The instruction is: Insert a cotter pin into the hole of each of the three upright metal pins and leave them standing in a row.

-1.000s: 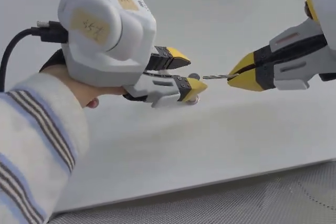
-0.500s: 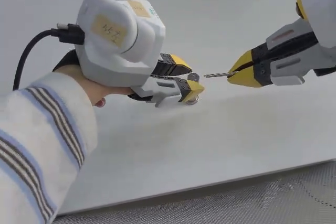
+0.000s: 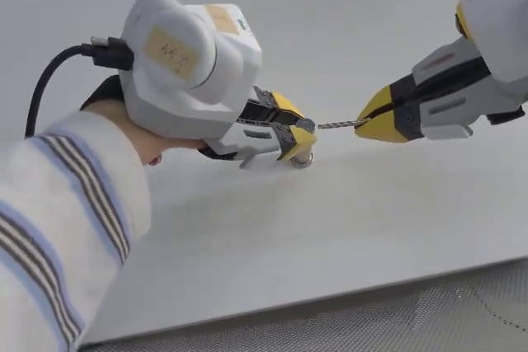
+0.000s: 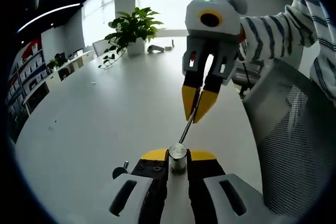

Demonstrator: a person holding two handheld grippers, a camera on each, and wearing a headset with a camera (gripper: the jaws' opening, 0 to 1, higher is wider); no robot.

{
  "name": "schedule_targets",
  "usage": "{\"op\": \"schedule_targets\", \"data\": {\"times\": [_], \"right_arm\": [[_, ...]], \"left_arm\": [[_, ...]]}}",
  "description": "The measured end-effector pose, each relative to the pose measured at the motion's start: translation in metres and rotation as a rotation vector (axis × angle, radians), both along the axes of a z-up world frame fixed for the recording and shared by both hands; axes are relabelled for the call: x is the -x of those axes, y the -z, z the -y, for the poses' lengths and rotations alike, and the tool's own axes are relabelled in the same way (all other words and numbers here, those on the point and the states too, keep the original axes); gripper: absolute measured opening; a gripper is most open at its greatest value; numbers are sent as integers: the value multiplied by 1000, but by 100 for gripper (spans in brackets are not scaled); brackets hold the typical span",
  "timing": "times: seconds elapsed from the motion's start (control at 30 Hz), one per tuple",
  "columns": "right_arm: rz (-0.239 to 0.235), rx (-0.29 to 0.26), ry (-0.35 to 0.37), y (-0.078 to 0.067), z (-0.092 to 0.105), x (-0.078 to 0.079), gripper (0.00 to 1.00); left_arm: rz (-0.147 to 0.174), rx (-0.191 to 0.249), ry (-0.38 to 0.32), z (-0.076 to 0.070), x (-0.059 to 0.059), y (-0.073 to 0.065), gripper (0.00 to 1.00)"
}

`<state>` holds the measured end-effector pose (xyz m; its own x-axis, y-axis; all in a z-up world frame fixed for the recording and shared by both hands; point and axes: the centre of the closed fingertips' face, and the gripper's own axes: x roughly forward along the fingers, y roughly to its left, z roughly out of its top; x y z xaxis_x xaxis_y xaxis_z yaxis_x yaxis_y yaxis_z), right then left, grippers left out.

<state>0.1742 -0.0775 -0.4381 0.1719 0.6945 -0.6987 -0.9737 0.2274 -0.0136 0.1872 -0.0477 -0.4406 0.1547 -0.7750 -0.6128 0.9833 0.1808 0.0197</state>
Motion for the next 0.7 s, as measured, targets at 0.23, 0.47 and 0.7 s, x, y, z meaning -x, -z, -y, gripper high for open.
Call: {"op": "schedule_targets", "data": {"times": [0.23, 0.47, 0.7], "right_arm": [[-3, -15, -10, -2, -4, -2, 0], [3, -12, -14, 2, -8, -3, 0], [0, -9, 9, 5, -8, -6, 0]], "left_arm": [[0, -12, 34, 1, 0, 0, 10], [2, -6, 27, 1, 0, -1, 9], [9, 1, 17, 0, 0, -2, 9]]}}
